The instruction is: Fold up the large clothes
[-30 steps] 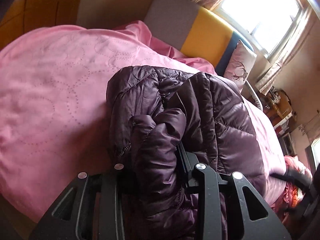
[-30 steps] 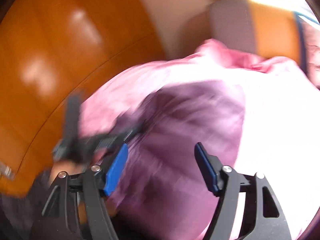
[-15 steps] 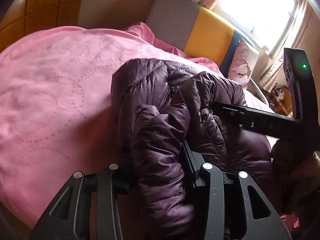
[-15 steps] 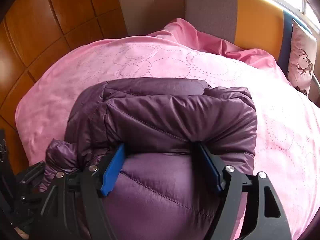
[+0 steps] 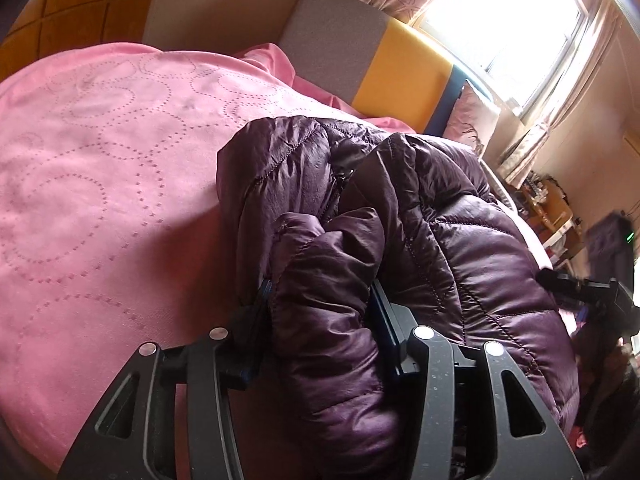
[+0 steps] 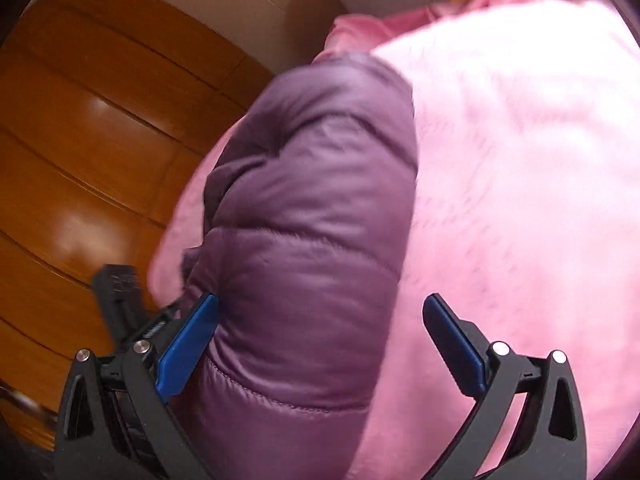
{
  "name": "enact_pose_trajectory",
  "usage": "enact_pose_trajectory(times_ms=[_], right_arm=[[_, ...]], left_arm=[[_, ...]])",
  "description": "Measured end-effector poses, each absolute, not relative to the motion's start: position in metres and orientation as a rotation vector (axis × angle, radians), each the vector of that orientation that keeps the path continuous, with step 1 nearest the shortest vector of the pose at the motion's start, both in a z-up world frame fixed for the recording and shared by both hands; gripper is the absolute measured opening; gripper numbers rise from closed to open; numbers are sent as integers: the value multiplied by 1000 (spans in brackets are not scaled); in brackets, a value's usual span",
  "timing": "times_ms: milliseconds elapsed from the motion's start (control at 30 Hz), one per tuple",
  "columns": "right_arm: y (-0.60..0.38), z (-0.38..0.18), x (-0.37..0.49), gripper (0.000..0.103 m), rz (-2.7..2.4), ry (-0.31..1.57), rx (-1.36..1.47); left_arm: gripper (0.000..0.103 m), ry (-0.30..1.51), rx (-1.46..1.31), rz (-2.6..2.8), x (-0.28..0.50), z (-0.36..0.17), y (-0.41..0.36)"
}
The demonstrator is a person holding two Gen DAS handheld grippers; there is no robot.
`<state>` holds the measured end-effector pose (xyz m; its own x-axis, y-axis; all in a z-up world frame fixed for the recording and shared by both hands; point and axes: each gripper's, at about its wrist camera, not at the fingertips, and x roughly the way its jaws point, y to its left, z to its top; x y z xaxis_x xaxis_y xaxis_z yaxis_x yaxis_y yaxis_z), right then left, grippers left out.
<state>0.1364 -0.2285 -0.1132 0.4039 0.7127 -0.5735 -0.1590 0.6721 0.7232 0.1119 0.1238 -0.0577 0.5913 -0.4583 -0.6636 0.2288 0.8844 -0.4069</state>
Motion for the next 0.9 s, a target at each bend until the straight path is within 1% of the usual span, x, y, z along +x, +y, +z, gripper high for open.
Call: enact_pose_trajectory(times_ms=[67,167,200,233,300,333,467,667,800,867,900], right_arm=[[-222,-131,147,101,700,1049,731],[-209,-131,156,100,759,1066,722],[-208,-127,157,92,766,1057,709],[-209,-119,156,80,771,1040,694],[-215,-103,153,69,782,996,655],[-220,-96,150,67,782,970,635],[-256,-71,136,64,747,857,593],[-363,-62,121,64,557,739,637],[-439,-76,105,64,372,711,668],[-466,-96,100,64,270,750,673],[-474,-105,98,67,246,774,682]], left_arm=[[47,855,-338,-426,113,-62,129],[47,869,-465,-455,115,-73,141],[47,862,-490,-462,114,-75,143],[47,861,-500,-464,113,-76,143],[47,865,-524,-468,113,-74,142],[47,865,-532,-470,115,-72,140],[44,848,-480,-522,125,-51,112],[44,852,-322,-672,169,-18,7],[44,867,-199,-762,198,-7,-88],[44,876,-112,-788,206,-7,-141],[44,886,-82,-789,208,-9,-155]])
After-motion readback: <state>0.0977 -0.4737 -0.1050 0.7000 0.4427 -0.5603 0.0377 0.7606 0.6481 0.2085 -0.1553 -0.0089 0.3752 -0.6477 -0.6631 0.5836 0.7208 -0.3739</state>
